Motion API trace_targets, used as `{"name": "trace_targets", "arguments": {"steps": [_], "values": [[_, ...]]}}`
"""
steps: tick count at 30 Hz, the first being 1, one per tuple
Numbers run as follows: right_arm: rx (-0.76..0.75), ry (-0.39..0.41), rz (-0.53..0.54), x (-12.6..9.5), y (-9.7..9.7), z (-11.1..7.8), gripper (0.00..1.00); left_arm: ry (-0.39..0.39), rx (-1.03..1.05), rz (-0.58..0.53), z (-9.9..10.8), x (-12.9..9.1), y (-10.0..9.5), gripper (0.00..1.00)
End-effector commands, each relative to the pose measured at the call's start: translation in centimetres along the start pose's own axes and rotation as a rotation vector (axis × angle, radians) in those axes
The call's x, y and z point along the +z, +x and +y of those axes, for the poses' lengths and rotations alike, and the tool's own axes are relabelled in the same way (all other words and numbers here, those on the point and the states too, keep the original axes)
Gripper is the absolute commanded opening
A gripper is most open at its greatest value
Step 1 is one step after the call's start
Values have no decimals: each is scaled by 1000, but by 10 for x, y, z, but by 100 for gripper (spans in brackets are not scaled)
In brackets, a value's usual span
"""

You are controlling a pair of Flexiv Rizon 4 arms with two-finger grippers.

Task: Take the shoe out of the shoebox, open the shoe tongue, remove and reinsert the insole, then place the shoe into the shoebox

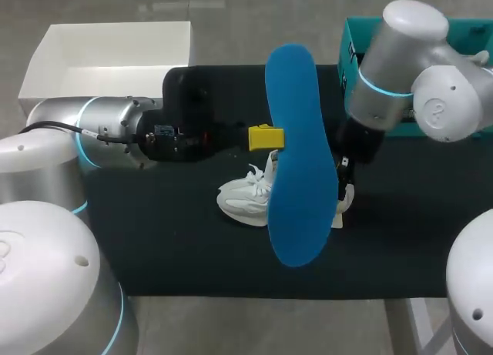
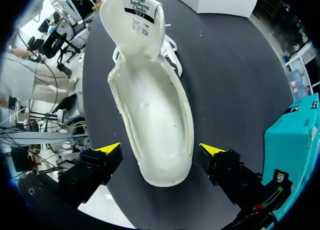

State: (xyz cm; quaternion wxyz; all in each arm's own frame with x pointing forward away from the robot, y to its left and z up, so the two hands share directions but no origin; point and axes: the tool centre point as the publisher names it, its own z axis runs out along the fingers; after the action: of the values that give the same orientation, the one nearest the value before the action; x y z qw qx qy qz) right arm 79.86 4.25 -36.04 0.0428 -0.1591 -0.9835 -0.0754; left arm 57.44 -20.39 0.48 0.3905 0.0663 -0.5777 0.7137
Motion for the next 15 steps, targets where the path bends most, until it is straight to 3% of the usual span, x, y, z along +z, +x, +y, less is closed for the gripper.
{"name": "trace_targets", "arguments": {"steps": [1,15], "values": [[-14,105,-17,-10,3,2,100,1,1,1,1,1,-1,0],[-65,96,-1,-13,2,1,100,1,1,1,1,1,-1,0]]}}
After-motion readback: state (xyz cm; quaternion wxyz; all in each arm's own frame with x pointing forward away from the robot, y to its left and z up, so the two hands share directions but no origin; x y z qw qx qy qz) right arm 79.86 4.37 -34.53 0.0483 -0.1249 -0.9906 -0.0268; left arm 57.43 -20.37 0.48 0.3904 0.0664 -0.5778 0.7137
